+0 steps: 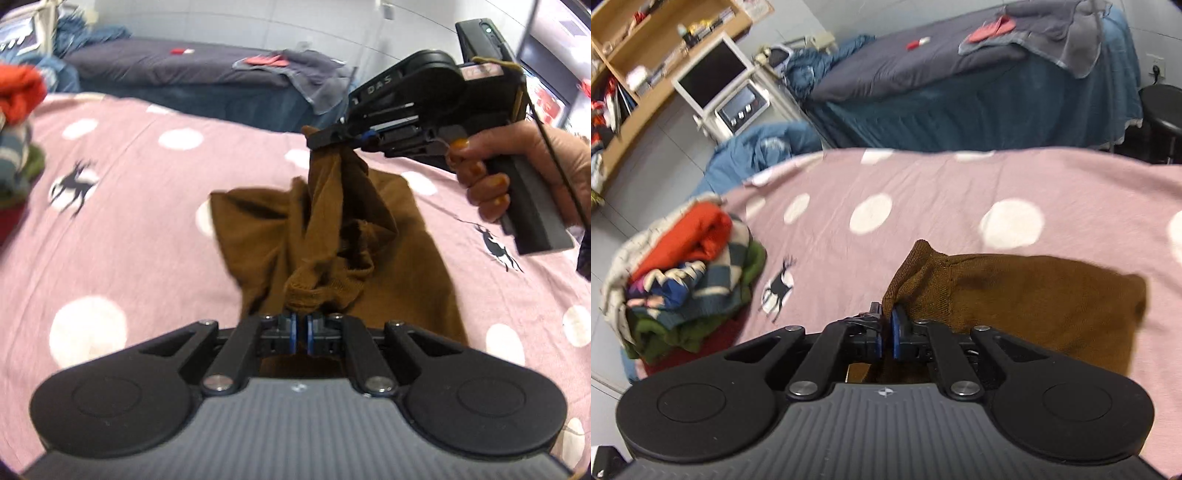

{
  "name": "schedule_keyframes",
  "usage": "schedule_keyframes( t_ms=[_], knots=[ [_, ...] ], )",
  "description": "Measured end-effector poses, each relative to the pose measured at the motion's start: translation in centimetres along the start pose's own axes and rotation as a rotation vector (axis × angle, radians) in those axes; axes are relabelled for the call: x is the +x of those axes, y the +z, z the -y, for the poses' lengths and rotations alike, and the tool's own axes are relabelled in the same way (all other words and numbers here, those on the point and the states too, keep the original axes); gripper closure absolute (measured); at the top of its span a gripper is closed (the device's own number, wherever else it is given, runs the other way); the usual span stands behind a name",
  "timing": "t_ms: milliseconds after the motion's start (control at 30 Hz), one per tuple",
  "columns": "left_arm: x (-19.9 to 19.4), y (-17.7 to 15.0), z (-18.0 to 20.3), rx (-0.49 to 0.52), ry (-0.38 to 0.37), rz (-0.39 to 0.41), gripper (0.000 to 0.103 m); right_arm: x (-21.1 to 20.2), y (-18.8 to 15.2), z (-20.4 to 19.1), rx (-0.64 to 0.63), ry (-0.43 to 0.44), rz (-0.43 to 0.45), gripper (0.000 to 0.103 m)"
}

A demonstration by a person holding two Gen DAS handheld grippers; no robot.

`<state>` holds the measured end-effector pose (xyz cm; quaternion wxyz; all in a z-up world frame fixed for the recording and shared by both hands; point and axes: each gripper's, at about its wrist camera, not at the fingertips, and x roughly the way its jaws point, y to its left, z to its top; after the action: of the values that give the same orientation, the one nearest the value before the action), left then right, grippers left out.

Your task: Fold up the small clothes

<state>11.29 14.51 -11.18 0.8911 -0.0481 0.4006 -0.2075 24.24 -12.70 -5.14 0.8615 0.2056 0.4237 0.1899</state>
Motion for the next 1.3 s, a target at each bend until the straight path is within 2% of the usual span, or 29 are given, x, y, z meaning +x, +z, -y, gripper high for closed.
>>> schedule_keyframes(
  t_ms=[133, 167, 200, 233, 300, 400, 500, 567, 633, 733, 833, 933, 1000, 1033, 1100, 1167, 1200, 1233, 1300],
  knots=[
    [0.2, -0.7, -0.8, -0.03, -0.007, -0.016, 0.098, 1.6, -0.9, -0.6, -0.003, -0.036, -0.016, 0.091],
    [0.3, -0.9, -0.9, -0.031, -0.002, -0.019, 0.098, 1.7, -1.0, -0.7, -0.002, -0.036, -0.013, 0.088],
    [0.3, -0.9, -1.0, -0.037, 0.007, -0.021, 0.098, 1.8, -1.1, -0.7, 0.007, -0.03, -0.008, 0.078],
    [0.2, -0.9, -1.2, -0.047, 0.013, -0.022, 0.098, 1.8, -1.1, -0.5, 0.024, -0.023, 0.0, 0.073],
    [-0.2, -1.2, -1.5, -0.064, 0.025, -0.03, 0.097, 1.8, -1.1, -0.4, 0.077, 0.021, 0.029, 0.065],
    [-0.3, -1.9, -2.2, -0.077, 0.064, -0.046, 0.093, 0.9, -1.3, 0.1, 0.174, 0.149, 0.099, 0.063],
    [-0.8, -2.2, -3.1, -0.087, 0.104, -0.061, 0.093, -0.4, -1.3, 0.4, 0.189, 0.178, 0.14, 0.063],
    [-1.2, -2.2, -3.6, -0.086, 0.147, -0.066, 0.093, -1.3, -1.4, 0.3, 0.13, 0.132, 0.142, 0.063],
    [-1.9, -1.7, -4.0, -0.092, 0.155, -0.042, 0.093, -2.4, -1.8, 0.3, 0.061, 0.081, 0.143, 0.065],
    [-2.5, -0.2, -3.5, -0.083, 0.09, 0.012, 0.09, -3.6, -2.9, 0.4, -0.031, -0.032, 0.154, 0.066],
    [-1.7, 1.5, -0.8, 0.015, 0.018, 0.039, 0.089, -5.0, -4.7, 1.0, -0.08, -0.077, 0.177, 0.065],
    [0.2, 2.1, 2.1, 0.099, -0.044, 0.007, 0.089, -6.1, -7.4, 1.4, -0.17, -0.125, 0.16, 0.065],
    [2.1, 2.0, 2.5, 0.083, -0.004, -0.042, 0.089, -6.2, -9.4, 1.3, -0.287, -0.162, 0.12, 0.065],
    [3.0, 1.8, 2.2, 0.071, 0.04, -0.057, 0.089, -6.1, -10.4, 1.5, -0.343, -0.183, 0.087, 0.065],
    [4.1, 1.4, 0.8, 0.03, 0.112, -0.058, 0.089, -5.5, -12.1, 1.7, -0.447, -0.241, 0.014, 0.066],
    [4.3, 1.4, -1.2, -0.017, 0.132, -0.063, 0.086, -5.7, -13.6, 1.8, -0.537, -0.296, -0.012, 0.065],
    [4.1, 1.4, -2.1, -0.033, 0.161, -0.062, 0.079, -6.2, -14.2, 1.7, -0.561, -0.302, -0.005, 0.064],
    [4.0, 1.5, -2.8, -0.036, 0.202, -0.057, 0.061, -6.6, -14.4, 1.6, -0.567, -0.317, -0.01, 0.064],
    [3.3, 1.7, -3.6, -0.034, 0.224, -0.033, 0.057, -7.7, -14.7, 1.2, -0.542, -0.339, 0.01, 0.063]
  ],
)
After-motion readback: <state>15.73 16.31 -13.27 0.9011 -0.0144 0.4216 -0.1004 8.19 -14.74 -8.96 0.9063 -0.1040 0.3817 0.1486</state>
